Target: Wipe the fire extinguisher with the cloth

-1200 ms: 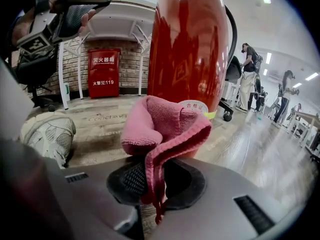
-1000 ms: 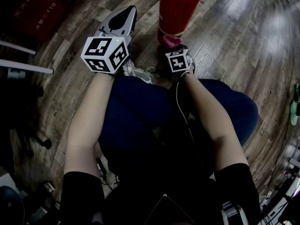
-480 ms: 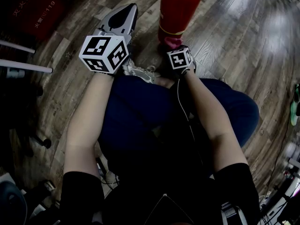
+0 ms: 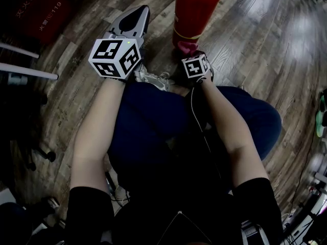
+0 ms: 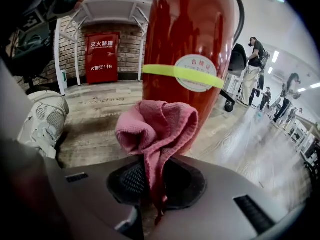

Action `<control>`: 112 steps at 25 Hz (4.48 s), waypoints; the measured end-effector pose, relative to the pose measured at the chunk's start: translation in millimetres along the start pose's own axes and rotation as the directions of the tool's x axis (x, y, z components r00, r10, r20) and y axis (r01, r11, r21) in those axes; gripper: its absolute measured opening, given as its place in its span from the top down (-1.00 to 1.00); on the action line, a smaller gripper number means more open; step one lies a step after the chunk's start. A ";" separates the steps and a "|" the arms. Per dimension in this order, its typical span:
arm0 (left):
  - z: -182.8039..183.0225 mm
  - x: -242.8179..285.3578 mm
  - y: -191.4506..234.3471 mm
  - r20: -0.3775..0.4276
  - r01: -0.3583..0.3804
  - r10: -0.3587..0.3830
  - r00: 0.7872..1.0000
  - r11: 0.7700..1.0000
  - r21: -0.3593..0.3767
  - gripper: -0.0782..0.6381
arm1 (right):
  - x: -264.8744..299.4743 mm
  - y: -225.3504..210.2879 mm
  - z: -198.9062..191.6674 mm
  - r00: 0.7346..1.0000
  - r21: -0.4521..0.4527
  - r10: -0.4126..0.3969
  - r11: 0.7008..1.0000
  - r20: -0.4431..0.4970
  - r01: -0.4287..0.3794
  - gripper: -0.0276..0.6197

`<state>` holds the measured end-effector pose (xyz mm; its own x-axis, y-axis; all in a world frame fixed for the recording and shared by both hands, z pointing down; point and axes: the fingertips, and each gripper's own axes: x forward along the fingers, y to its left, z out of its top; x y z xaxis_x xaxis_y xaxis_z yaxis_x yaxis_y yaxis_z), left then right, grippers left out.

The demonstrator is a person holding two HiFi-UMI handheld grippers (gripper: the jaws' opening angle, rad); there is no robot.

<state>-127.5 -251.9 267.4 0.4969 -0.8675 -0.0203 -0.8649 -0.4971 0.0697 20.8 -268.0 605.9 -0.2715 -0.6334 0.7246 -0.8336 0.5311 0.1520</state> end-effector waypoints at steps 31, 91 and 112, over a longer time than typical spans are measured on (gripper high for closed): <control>16.2 -17.8 13.9 0.067 -0.041 0.043 0.997 0.998 -0.041 0.74 | -243.1 5.7 241.6 0.714 0.037 -0.111 0.992 0.691 0.119 0.72; 15.1 -12.4 22.6 0.068 -0.023 0.029 0.997 0.997 -0.080 0.74 | -127.6 13.9 185.8 0.803 -0.069 -0.139 0.974 0.579 0.218 0.72; 11.6 -8.5 23.5 0.057 -0.021 0.027 0.998 0.995 -0.097 0.74 | -76.4 24.1 141.7 0.878 -0.093 -0.073 0.987 0.473 0.132 0.72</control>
<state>-153.0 -256.3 257.7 0.4687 -0.8801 -0.0757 -0.8643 -0.4746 0.1664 -46.7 -286.6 458.9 -0.4056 -0.8610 0.3069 -0.8137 0.4930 0.3079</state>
